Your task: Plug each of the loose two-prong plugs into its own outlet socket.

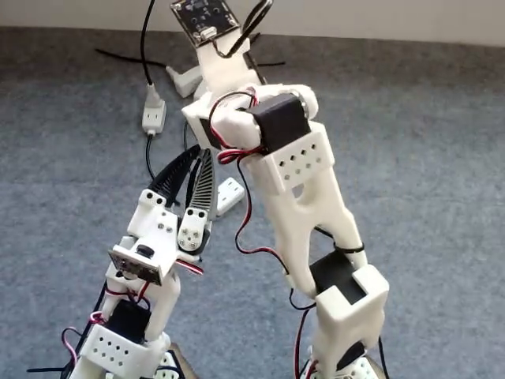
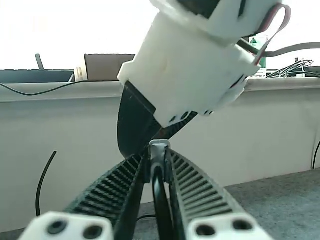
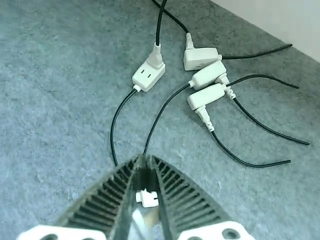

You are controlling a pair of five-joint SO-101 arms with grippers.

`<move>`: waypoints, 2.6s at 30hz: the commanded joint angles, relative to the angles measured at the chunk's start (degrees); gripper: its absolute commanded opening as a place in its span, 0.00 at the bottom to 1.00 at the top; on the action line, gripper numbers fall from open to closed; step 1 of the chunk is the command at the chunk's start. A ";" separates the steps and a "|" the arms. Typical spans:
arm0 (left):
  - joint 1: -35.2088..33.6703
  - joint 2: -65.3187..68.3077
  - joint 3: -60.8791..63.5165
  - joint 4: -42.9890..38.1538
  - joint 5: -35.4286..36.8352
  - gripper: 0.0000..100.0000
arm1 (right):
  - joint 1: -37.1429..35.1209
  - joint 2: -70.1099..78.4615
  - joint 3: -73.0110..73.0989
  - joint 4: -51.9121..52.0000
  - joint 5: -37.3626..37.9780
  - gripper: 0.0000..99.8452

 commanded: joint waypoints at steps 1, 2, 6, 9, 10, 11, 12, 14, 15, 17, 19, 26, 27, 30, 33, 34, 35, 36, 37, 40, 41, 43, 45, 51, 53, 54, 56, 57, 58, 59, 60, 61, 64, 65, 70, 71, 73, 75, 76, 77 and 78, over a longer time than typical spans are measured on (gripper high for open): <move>0.04 -1.19 -2.95 -1.41 0.70 0.01 | 1.54 -1.71 2.77 -2.15 0.62 0.01; 0.04 -1.19 -2.95 -1.41 0.70 0.01 | 1.63 -1.89 3.03 -2.15 0.62 0.01; 0.04 -0.75 -2.86 -1.23 0.70 0.01 | 1.80 -2.15 -0.75 0.04 0.62 0.01; 0.04 -0.66 -2.33 -1.23 0.70 0.01 | 1.89 -2.15 -8.40 4.00 0.62 0.01; 0.04 -0.66 -2.33 -1.14 0.70 0.01 | 1.89 -2.15 -12.00 5.67 0.62 0.01; 0.04 -0.66 -2.33 -1.14 0.70 0.01 | 1.89 -2.15 -15.87 7.52 0.53 0.01; 0.04 -0.66 -2.24 -1.14 0.70 0.01 | 1.89 -2.15 -20.00 8.92 0.18 0.01; 0.31 -0.66 -1.45 -1.14 0.53 0.01 | 1.98 -2.33 -26.77 8.92 0.09 0.01; 0.31 -0.66 -1.10 -1.14 0.53 0.01 | 2.68 -2.51 -28.53 8.92 0.09 0.01; 0.40 -0.66 -0.31 -1.14 0.53 0.01 | 4.97 -2.86 -27.74 8.84 -0.62 0.01; -0.04 -0.57 0.04 -1.05 0.44 0.01 | 6.90 -2.86 -27.38 8.75 -2.90 0.01; -5.05 -0.31 -5.85 16.53 0.70 0.01 | 12.70 -3.12 -29.41 8.75 -4.31 0.01; -5.41 0.40 -7.60 18.99 0.79 0.01 | 12.97 -3.12 -29.41 8.75 -4.31 0.01; -5.23 6.02 -14.73 25.23 0.88 0.01 | 13.32 -3.12 -29.32 8.75 -4.04 0.01; -5.32 16.31 -26.59 34.20 5.98 0.01 | 13.41 -3.12 -29.32 8.75 -3.96 0.01; -5.41 20.79 -31.08 36.92 8.53 0.01 | 13.67 -3.12 -29.32 8.75 -3.96 0.01; -5.41 25.80 -35.56 39.65 10.73 0.01 | 14.02 -3.03 -29.32 8.75 -3.96 0.01; -5.41 30.81 -40.04 42.37 12.40 0.01 | 14.29 -3.03 -29.32 8.75 -3.96 0.01; -5.41 36.35 -44.62 45.10 14.24 0.01 | 14.37 -2.95 -29.32 8.66 -3.96 0.01; -5.41 53.23 -58.33 53.54 20.22 0.01 | 15.34 -2.95 -29.32 8.66 -4.04 0.01; -5.41 58.77 -62.73 56.62 22.24 0.01 | 15.43 -2.95 -29.32 8.66 -4.04 0.01; -5.23 68.97 -71.69 63.30 25.41 0.01 | 15.43 -2.95 -29.32 8.66 -4.04 0.01; -5.14 78.11 -79.87 69.54 29.10 0.01 | 15.43 -2.86 -29.32 8.66 -4.04 0.01; -5.23 95.96 -101.41 87.82 49.67 0.01 | 15.43 -2.86 -29.32 8.57 -3.96 0.01; -5.14 98.68 -107.38 93.10 55.82 0.01 | 15.43 -2.86 -29.32 8.57 -3.96 0.01; -5.14 99.65 -109.76 95.12 58.90 0.01 | 15.43 -2.86 -29.32 8.57 -3.96 0.01; -5.23 101.32 -113.19 98.46 64.88 0.01 | 15.43 -2.86 -29.32 8.57 -3.96 0.01; -5.41 102.11 -114.24 99.52 67.34 0.01 | 15.43 -2.86 -29.32 8.57 -3.96 0.01; -5.49 102.81 -114.77 99.87 69.27 0.01 | 15.43 -2.77 -29.32 8.57 -3.96 0.01; -5.58 103.52 -114.77 99.96 71.03 0.01 | 15.43 -2.77 -29.32 8.57 -3.96 0.01; -5.58 104.13 -114.59 100.13 72.70 0.01 | 15.43 -2.77 -29.32 8.57 -3.96 0.01; -5.67 104.92 -114.59 100.22 74.20 0.01 | 15.43 -2.77 -29.32 8.57 -3.96 0.01; -5.67 107.47 -114.59 102.24 76.84 0.01 | 15.69 -2.95 -29.32 8.57 -3.96 0.01; -5.67 108.44 -114.77 102.68 76.92 0.01 | 16.48 -3.03 -29.41 8.66 -3.96 0.01; -5.76 112.31 -114.95 102.24 75.43 0.01 | 21.41 -3.30 -29.85 8.48 -4.22 0.01; -5.76 112.84 -115.12 102.07 74.02 0.01 | 22.20 -3.30 -29.93 8.48 -4.22 0.01; -5.76 113.27 -115.03 101.19 71.56 0.01 | 23.08 -3.38 -29.93 8.48 -4.22 0.01; -6.11 113.45 -115.03 99.60 69.45 0.01 | 23.16 -3.74 -30.29 8.48 -4.22 0.01; -6.55 113.45 -115.03 98.90 68.22 0.01 | 23.08 -4.00 -30.90 8.48 -4.22 0.01; -6.90 113.45 -115.03 98.20 67.25 0.01 | 22.99 -4.35 -31.34 8.57 -4.22 0.01; -6.99 113.54 -115.03 97.49 66.29 0.01 | 23.16 -4.79 -31.78 8.66 -4.22 0.01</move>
